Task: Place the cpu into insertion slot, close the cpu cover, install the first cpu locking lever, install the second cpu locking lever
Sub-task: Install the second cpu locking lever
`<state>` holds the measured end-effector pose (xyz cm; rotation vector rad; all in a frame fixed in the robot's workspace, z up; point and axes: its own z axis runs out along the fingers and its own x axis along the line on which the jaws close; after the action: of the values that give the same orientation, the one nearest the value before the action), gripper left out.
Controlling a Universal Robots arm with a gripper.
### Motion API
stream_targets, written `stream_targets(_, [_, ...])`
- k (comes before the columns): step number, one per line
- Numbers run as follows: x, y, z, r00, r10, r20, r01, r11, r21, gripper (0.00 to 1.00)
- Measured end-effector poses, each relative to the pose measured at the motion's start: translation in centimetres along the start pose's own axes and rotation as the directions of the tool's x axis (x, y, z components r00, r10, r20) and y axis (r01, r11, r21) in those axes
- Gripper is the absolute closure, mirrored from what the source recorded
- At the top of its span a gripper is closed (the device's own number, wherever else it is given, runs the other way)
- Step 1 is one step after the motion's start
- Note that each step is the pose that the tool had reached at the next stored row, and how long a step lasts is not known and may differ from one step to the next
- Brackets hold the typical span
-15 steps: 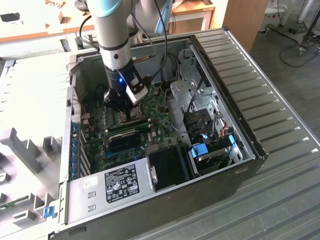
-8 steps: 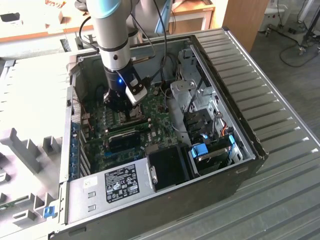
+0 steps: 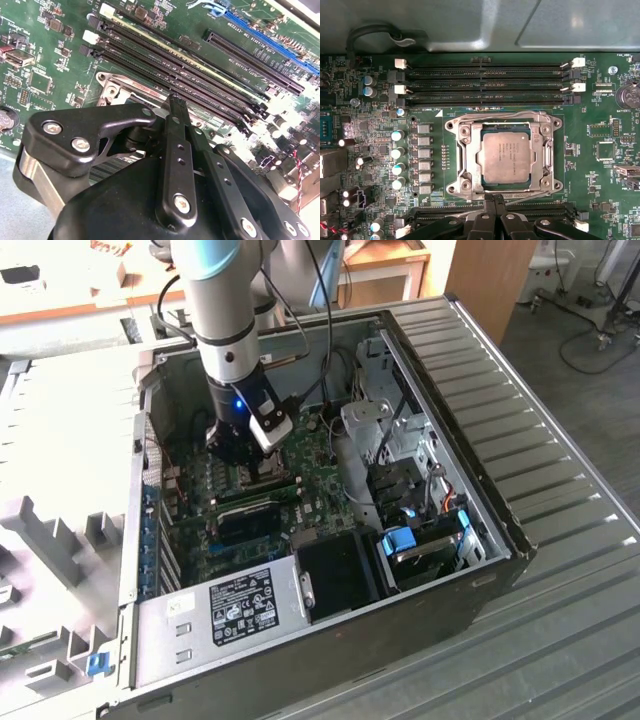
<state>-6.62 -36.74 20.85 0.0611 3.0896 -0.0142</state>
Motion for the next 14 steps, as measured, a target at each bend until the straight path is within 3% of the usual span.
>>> stream_targets(14, [0.49,-0.03,0.0,1.0,0.0,0.0,0.0,1.0,-0.0016,0.89])
